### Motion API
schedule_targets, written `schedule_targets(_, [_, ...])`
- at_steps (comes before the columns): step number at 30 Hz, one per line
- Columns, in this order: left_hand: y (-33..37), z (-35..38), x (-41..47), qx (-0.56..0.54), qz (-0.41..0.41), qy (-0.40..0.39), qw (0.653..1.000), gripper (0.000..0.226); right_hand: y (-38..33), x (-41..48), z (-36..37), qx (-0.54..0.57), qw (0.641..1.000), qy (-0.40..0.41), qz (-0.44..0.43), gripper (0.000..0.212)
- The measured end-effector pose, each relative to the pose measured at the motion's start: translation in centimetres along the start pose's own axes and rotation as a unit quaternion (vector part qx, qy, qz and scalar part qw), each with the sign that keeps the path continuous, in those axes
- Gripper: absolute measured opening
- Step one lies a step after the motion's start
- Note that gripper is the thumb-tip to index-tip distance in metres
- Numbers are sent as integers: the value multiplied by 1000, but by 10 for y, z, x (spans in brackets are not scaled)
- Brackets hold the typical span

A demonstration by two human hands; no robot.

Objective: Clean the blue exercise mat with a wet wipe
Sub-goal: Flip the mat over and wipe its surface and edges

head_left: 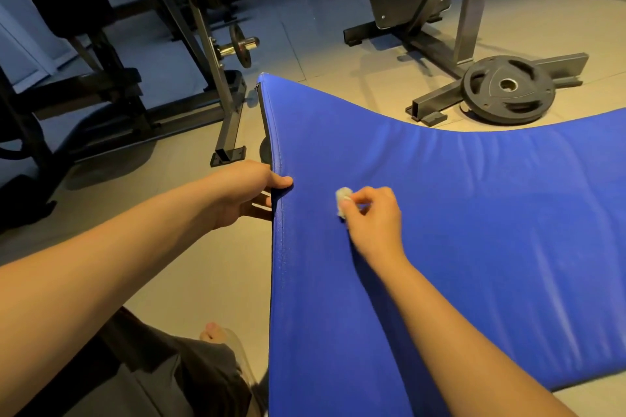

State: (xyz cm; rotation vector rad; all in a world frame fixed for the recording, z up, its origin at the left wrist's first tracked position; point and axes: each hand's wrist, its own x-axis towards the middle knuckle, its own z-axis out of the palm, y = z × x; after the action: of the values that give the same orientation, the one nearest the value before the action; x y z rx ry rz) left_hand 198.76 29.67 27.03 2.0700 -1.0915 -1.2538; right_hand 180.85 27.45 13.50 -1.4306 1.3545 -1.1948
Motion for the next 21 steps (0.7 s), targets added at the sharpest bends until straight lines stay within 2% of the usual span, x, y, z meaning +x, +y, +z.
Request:
schedule_targets(2, [1,1,-2,4,-1,-7,1000,28,11,2,-7,-9,999,11,52,44])
schedule_targets(4, [2,3,-3,7,-1,-12,1000,28,-2,-4,-2,4,998,16,58,41])
schedule_targets(6, [2,5,-2,3,2,-5,1000,26,-27,-18,10,37,999,-3,14,35])
schedule_targets(9, [4,6,-2,-1,10,9,1000,23,-55,-40,24,42,993,-56,-100,15])
schedule_targets(11, [5,7,-3,4,13,16,1000,22,-49,-44,20,12,985,-60,-159,12])
schedule_targets(12, [5,7,-3,7,14,20,1000,23,-39,-43,15,4,986,-52,-161,16])
schedule_targets(15, [6,7,-3,7,14,26,1000,26,-1,-34,1,-14,999,1,-49,29])
schedule_targets(17, [5,8,-4,8,12,22,1000,24,13,-30,-4,-27,999,14,29,29])
schedule_targets(19, [3,10,-4,11,12,20,1000,23,3,-34,0,-6,999,14,52,28])
schedule_targets(21, [2,11,-3,8,14,27,1000,22,-26,-44,11,43,999,-5,21,26])
